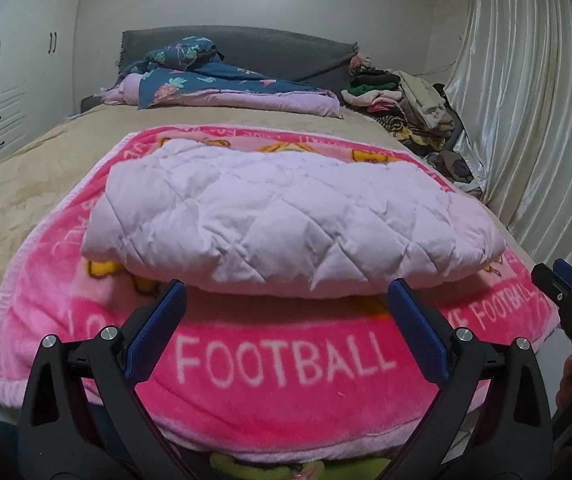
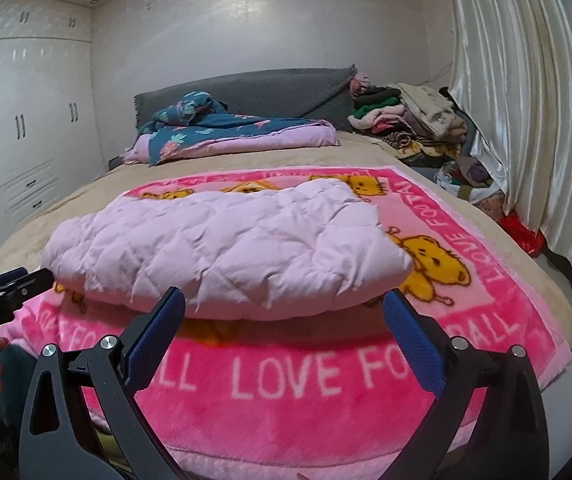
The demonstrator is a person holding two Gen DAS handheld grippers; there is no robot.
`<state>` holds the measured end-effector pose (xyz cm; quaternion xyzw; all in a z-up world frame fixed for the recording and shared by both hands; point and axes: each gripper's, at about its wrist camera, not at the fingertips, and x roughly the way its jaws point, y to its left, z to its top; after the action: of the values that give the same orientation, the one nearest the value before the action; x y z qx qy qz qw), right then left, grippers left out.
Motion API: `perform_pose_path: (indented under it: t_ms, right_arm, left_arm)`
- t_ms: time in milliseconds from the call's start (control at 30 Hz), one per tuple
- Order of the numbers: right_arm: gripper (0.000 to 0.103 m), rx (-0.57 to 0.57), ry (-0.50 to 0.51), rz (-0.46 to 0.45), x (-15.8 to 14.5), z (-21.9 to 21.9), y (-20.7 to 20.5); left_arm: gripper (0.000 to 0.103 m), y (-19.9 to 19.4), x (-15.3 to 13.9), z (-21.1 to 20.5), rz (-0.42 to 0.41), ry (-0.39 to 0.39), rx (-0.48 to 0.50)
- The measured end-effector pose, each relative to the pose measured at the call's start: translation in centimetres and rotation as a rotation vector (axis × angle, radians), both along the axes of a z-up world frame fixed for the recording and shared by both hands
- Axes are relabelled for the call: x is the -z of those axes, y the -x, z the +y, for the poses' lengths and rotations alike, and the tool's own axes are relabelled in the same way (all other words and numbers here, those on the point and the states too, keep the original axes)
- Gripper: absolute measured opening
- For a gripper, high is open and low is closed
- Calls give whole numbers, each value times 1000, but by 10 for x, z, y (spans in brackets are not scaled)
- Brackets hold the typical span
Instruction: Fold large clothes
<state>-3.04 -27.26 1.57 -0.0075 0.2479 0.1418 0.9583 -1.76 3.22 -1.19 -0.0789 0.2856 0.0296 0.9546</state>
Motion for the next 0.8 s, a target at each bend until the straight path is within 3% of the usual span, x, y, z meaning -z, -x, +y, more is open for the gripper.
perform_pose_path:
  t_ms: [333,800]
  right_arm:
    - [99,-39,-4,71,25,20,-4]
    - [99,-49,10,73,23,28,-5]
  left_arm:
    - [94,-2,17,-7,29,-8,12]
    - [94,-3,17,-1,42,-7,-1]
